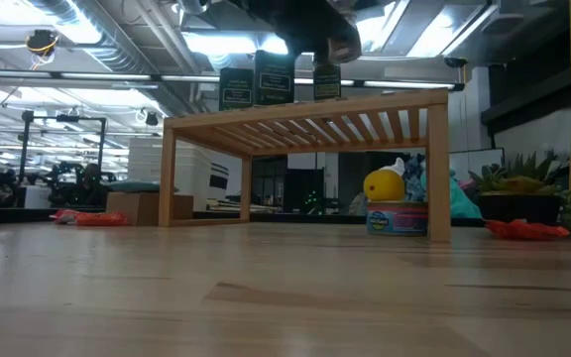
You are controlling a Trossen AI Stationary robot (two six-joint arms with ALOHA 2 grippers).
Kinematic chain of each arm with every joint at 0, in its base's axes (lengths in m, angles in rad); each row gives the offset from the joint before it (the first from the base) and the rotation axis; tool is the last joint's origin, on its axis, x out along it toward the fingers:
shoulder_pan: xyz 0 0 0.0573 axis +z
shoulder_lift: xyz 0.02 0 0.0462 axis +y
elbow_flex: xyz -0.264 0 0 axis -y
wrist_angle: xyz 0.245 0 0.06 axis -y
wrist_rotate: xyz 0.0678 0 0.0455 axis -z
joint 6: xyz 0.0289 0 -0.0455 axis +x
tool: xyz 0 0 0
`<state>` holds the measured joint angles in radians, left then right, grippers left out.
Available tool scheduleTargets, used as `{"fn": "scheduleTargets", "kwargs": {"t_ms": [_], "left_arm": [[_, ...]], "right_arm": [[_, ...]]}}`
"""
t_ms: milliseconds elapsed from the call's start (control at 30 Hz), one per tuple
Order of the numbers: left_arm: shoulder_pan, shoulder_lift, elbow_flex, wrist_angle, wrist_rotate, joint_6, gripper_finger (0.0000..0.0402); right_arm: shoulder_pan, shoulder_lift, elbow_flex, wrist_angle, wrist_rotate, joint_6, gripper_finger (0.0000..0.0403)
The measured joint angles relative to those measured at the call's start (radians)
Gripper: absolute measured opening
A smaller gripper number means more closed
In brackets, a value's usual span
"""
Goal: Shelf spices
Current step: Put the transparent seasoning bottle on the shelf
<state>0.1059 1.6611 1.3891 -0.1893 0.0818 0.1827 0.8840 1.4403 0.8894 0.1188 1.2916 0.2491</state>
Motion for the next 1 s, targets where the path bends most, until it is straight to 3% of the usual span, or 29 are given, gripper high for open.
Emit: {"fn": "scheduleTargets", "kwargs": {"t_ms": [333, 533, 767, 1000], "left_arm": [[-0.021, -0.001, 0.0, -0.009, 0.002, 0.025, 0.0177], [-0.02, -0.025, 0.087, -0.089, -0.052, 0.067, 0.0177], [-0.019, -0.073, 0.257, -0.386, -0.192, 0.087, 0.0177], [-0.021, -0.167, 0.277, -0.696, -0.322, 0.016, 0.0177]], "right_arm": [[0.0, 0.0, 0.0, 0.0, 0.0, 0.0, 0.027], [0.0, 0.0, 0.0, -0.001, -0.029, 0.001, 0.027], [0.0, 0.0, 0.0, -0.013, -0.067, 0.033, 0.027], [0.0, 0.0, 0.0, -0.015, -0.073, 0.036, 0.027]]}}
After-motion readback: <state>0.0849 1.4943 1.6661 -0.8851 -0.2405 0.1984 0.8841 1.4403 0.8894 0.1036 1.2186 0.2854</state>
